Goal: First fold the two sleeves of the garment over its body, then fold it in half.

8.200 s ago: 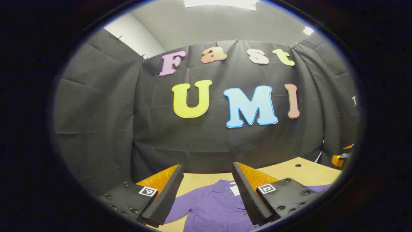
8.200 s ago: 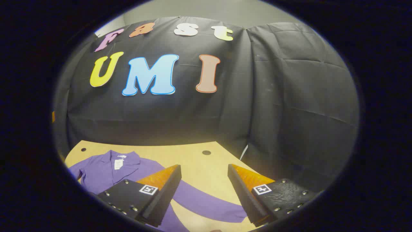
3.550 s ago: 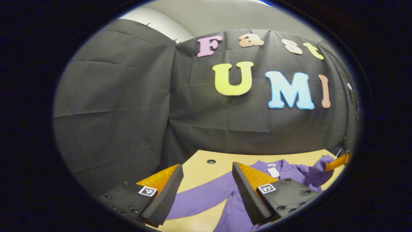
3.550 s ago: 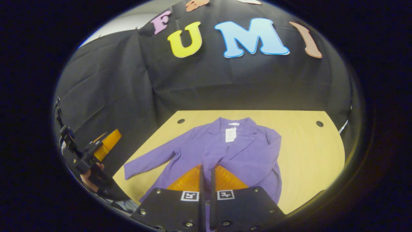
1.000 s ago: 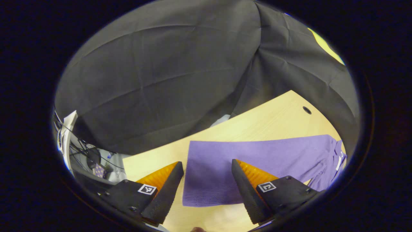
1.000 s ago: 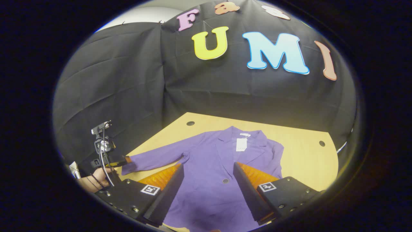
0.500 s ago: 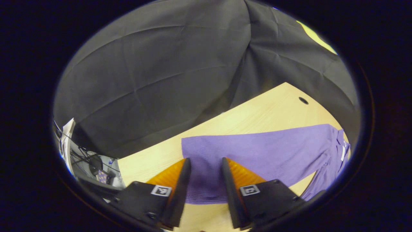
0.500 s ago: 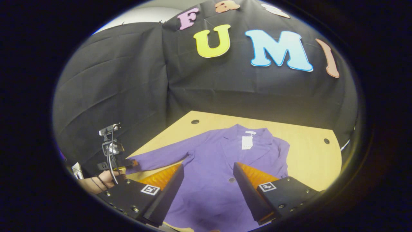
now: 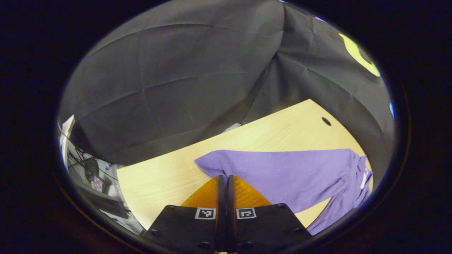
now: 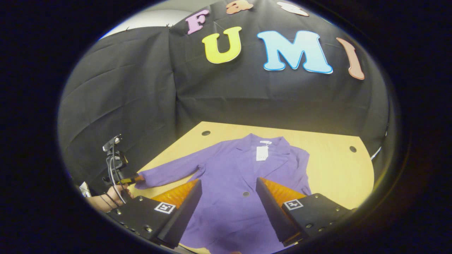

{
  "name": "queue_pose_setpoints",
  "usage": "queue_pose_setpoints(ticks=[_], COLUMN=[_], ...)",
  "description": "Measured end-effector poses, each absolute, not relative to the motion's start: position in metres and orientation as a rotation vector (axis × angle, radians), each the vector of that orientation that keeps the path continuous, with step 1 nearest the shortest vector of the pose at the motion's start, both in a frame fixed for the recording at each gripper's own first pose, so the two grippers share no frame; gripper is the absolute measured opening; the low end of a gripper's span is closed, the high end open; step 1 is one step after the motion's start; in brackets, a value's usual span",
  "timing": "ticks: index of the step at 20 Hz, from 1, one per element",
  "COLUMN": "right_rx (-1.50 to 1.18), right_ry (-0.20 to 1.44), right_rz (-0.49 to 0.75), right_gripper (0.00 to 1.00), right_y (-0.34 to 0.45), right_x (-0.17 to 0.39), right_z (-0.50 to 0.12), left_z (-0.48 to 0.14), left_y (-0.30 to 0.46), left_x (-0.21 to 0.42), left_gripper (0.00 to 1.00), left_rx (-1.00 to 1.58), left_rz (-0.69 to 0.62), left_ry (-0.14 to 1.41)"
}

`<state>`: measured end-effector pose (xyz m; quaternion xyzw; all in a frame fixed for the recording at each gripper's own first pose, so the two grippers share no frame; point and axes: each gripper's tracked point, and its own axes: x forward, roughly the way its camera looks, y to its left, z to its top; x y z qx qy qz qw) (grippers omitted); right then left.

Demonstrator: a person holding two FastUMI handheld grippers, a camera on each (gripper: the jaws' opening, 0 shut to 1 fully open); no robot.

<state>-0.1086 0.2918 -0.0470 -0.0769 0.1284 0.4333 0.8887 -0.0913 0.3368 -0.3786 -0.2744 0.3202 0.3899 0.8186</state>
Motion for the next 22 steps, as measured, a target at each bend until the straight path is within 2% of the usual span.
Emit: queue_pose_setpoints(ticks=[3, 8, 14, 22], right_rx=[-0.149, -0.137, -0.116, -0.067], right_ry=[0.267, 0.275, 0.264, 0.252], right_rz=[0.881, 0.865, 0.85, 0.757], right_gripper=[0.95, 0.95, 0.95, 0.95], right_y=[0.283, 0.275, 0.263, 0.216], right_x=[-0.105, -0.099, -0.092, -0.073], right_z=[-0.046, -0.047, -0.046, -0.045], left_z=[-0.355, -0.287, -0.201, -0.153], left_y=[0.337, 0.3, 0.204, 0.068], left_x=[-0.084, -0.048, 0.016, 0.06], left_gripper=[0.07, 0.07, 0.07, 0.07], left_rx=[-0.618, -0.649, -0.506, -0.363], left_rz=[0.801, 0.663, 0.405, 0.11], left_ry=[0.615, 0.488, 0.399, 0.387])
